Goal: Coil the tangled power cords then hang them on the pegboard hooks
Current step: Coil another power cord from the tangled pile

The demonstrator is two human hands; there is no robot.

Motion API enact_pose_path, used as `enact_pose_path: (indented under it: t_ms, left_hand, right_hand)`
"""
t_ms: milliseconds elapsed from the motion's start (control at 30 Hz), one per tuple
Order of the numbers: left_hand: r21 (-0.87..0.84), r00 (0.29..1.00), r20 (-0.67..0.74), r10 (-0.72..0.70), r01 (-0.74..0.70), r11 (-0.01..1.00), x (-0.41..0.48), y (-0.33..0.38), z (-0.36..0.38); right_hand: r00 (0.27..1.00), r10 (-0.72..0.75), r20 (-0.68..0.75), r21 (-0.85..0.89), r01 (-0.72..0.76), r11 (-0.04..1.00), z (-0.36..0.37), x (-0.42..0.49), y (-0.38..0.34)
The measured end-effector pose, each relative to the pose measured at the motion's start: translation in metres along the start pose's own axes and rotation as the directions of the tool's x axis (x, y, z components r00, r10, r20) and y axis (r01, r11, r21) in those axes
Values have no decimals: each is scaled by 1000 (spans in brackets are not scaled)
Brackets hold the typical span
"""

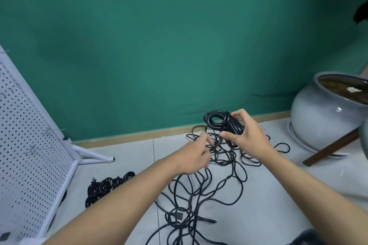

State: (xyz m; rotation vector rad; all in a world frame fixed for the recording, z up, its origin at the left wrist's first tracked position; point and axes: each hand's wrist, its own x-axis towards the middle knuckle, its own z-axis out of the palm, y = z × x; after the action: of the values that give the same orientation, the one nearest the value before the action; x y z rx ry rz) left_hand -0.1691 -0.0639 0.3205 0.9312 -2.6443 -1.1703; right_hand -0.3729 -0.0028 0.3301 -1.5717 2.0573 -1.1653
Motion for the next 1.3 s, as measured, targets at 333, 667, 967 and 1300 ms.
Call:
enact_pose_path:
  t_ms: [333,667,967,1300]
  left_hand:
    - [300,944,-192,267,-202,932,-4,-11,-14]
    - [209,870,-332,366,-310,927,-7,-15,-28]
    - [-171,880,-470,62,-159,972,-8,-23,-41]
    - [-217,872,-488,-27,-91,972,-10,-25,-36]
  right_hand:
    - [949,-101,300,-189,163,968,0,0,10]
    - [808,-110,579,-169,251,953,8,-18,-21]
    - [835,-186,518,-23,230,973,6,-30,-41]
    - [880,-213,425,-4,237,972,3,-29,-32]
